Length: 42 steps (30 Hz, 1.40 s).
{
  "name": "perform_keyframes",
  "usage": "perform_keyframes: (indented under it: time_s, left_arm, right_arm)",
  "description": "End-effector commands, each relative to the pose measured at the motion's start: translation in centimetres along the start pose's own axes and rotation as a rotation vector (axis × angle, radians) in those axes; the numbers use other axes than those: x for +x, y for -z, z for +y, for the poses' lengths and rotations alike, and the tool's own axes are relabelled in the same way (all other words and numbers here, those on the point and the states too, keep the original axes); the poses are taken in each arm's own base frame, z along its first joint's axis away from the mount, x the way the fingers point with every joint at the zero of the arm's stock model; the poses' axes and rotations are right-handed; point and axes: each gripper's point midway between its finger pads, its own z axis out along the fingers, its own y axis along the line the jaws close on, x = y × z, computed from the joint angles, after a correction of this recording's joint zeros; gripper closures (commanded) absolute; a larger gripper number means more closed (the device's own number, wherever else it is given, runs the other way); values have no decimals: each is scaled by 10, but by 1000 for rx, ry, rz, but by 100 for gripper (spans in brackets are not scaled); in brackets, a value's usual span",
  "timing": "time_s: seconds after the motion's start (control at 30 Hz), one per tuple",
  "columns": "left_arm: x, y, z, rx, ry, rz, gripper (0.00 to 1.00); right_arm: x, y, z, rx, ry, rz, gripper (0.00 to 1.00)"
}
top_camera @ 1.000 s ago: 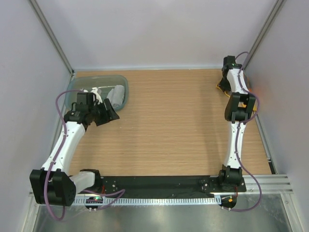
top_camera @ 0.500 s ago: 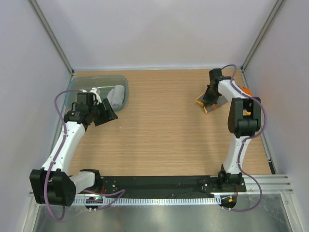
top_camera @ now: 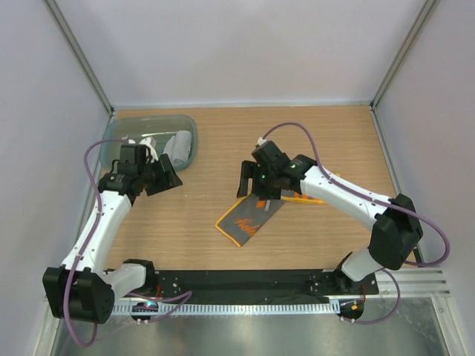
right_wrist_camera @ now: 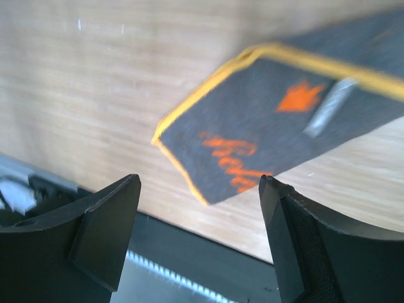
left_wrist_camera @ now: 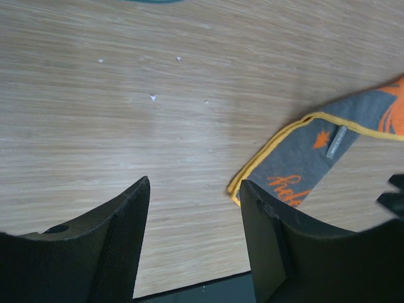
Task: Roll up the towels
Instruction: Move the towel to the center of the board, then flatten the towel
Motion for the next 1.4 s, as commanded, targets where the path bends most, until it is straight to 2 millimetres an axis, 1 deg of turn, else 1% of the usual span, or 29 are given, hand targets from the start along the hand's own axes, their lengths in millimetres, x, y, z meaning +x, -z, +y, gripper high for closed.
perform_keyframes:
  time_s: [0.0, 0.03, 0.1, 0.13, 0.17, 0.2, 0.23, 0.27, 0.3, 0.33, 0.37, 0.4, 0.47, 0.5, 0.53, 0.6, 0.63, 0.67, 0.73, 0.8, 0.93, 0.97, 1.1, 1.17, 1.27, 1.37]
  left_arm:
    - [14, 16, -10, 21, -11, 9, 40]
    - [22, 21, -13, 17, 2, 21, 41]
    - [34, 24, -17, 16, 16, 43, 42]
    - [44, 22, -16, 15, 29, 62, 43]
    - [54, 23, -23, 23, 41, 70, 43]
    - [61, 21, -26, 23, 51, 80, 44]
    - [73, 16, -23, 7, 58, 101, 44]
    - [80, 12, -24, -9, 80, 103, 44]
    - [89, 9, -32, 9, 61, 115, 44]
    - [97, 5, -35, 13, 58, 127, 45]
    - [110, -2, -32, 0, 60, 154, 45]
    - [117, -8, -42, 18, 52, 164, 46]
    - [129, -19, -44, 9, 47, 190, 49]
    - [133, -29, -48, 5, 42, 197, 49]
    - [139, -33, -53, 14, 23, 212, 49]
    - [144, -43, -62, 23, 14, 219, 50]
    - [149, -51, -59, -9, 6, 224, 51]
    - [147, -57, -63, -7, 9, 213, 52]
    - [150, -64, -63, -23, 8, 222, 52]
    - [148, -70, -67, -14, 14, 209, 53]
    - [154, -81, -71, -9, 11, 228, 53]
    - [159, -85, -69, -24, 6, 244, 54]
    - [171, -93, -72, -33, -8, 271, 56]
    - [173, -95, -72, -41, -9, 276, 58]
    - [176, -96, -71, -47, -3, 282, 63]
    - [176, -96, -72, -46, -10, 279, 75]
  right_arm:
    - [-58, 58, -12, 107, 13, -240, 17]
    - [-62, 64, -20, 141, 32, -259, 17]
    - [-66, 74, -29, 160, 27, -287, 17]
    - [-67, 75, -35, 173, 25, -292, 17]
    - [-70, 76, -44, 193, 6, -300, 17]
    - [-67, 76, -52, 206, -1, -297, 17]
    - [-67, 76, -57, 213, -11, -298, 17]
    - [-65, 76, -62, 216, -16, -296, 16]
    - [-60, 72, -71, 230, -27, -281, 16]
    - [-60, 74, -72, 220, -29, -289, 17]
    - [-58, 72, -75, 222, -31, -283, 17]
    - [-54, 69, -80, 227, -33, -270, 17]
    - [-49, 68, -85, 230, -30, -259, 17]
    - [-46, 66, -89, 239, -28, -249, 17]
    - [-46, 66, -91, 238, -33, -250, 17]
    - [-41, 64, -97, 244, -34, -240, 17]
    - [-42, 65, -100, 242, -41, -242, 17]
    - [-39, 64, -104, 244, -41, -234, 17]
    - [-40, 65, -108, 238, -50, -234, 17]
    - [-38, 64, -112, 236, -53, -226, 17]
    - [-38, 64, -120, 240, -59, -217, 17]
    - [-37, 63, -121, 234, -59, -210, 17]
    - [-39, 61, -125, 225, -73, -203, 17]
    - [-39, 60, -124, 221, -69, -198, 17]
    - [-39, 60, -125, 220, -69, -195, 17]
    - [-38, 61, -128, 225, -68, -193, 17]
